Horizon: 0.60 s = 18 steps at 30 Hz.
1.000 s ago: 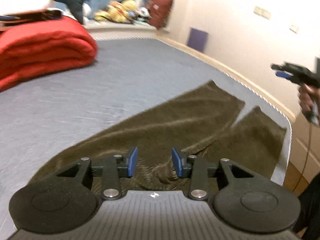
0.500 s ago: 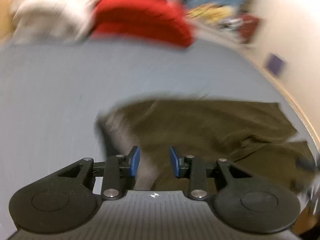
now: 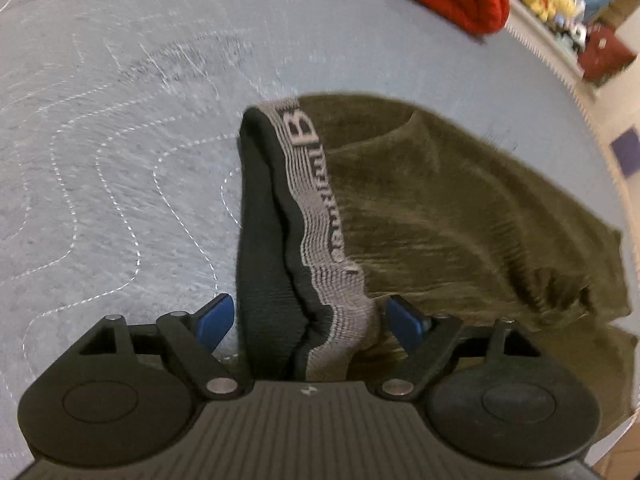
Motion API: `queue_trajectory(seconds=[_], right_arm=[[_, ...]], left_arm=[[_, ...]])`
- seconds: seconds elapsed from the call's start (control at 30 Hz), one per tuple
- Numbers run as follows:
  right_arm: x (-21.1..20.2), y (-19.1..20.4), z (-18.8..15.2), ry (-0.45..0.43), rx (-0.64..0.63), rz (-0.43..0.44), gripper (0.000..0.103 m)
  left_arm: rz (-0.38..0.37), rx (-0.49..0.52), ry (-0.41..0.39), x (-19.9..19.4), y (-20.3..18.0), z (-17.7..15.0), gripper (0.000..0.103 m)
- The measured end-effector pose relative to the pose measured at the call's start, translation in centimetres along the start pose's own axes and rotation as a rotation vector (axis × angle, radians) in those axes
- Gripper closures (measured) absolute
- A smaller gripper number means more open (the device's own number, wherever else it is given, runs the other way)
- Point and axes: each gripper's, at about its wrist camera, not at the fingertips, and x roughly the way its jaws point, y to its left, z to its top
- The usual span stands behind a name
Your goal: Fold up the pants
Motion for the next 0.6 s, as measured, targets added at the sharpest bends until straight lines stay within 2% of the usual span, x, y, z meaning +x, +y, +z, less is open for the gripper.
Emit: queue_trajectory(seconds=[0.17,0.23,0.27,0.33,0.37,0.4,0.43,0.47,0.53,0.6], right_arm=[[0.9,0.5,-0.6,0.006,-0.059,0.028,0.044],[1.1,0.2,-0.3,0.009,-0.061,0.038,0.047],[1.2,0.2,-0.3,0.01,-0.06,0.048,0.05],[1.3,0.2,-0.1,0.014,-0.068,0.085,0.072],[1.5,0.5,0.1,0.014,-0.078,0.093,0.076],[1.8,0.8,0.2,0.012,-0.096,0.093,0.081],[1.7,1.1,0.2,0.009,-0.119,0.088,0.083],[1.7,1.3,0.3,0.007,-0.129,0.087,0.084],[1.4,1.3,0.5,-0.005,-0.132,0.096,0.087],[0.9,1.5,0.8,-0.021,-0.141,0.119,0.088]], left_arm=[[-0.029,-0.019,0.019,1.8,0.4,0.3,0.014],[-0.053,-0.02,0.017,1.8,0.7,0.3,0.015],[-0.064,-0.021,0.015,1.9,0.8,0.3,0.017],[-0.078,-0.017,0.008,2.0,1.0,0.3,0.024],[-0.074,-0.016,0.003,2.1,0.9,0.3,0.026],[-0.078,-0.017,-0.003,2.0,1.0,0.3,0.033],[-0.074,-0.024,-0.014,1.7,1.2,0.2,0.05],[-0.062,-0.033,-0.024,1.5,1.3,0.3,0.055],[-0.091,-0.052,-0.053,0.6,1.9,0.4,0.085],[-0.113,-0.061,-0.08,-0.5,2.2,0.3,0.087]])
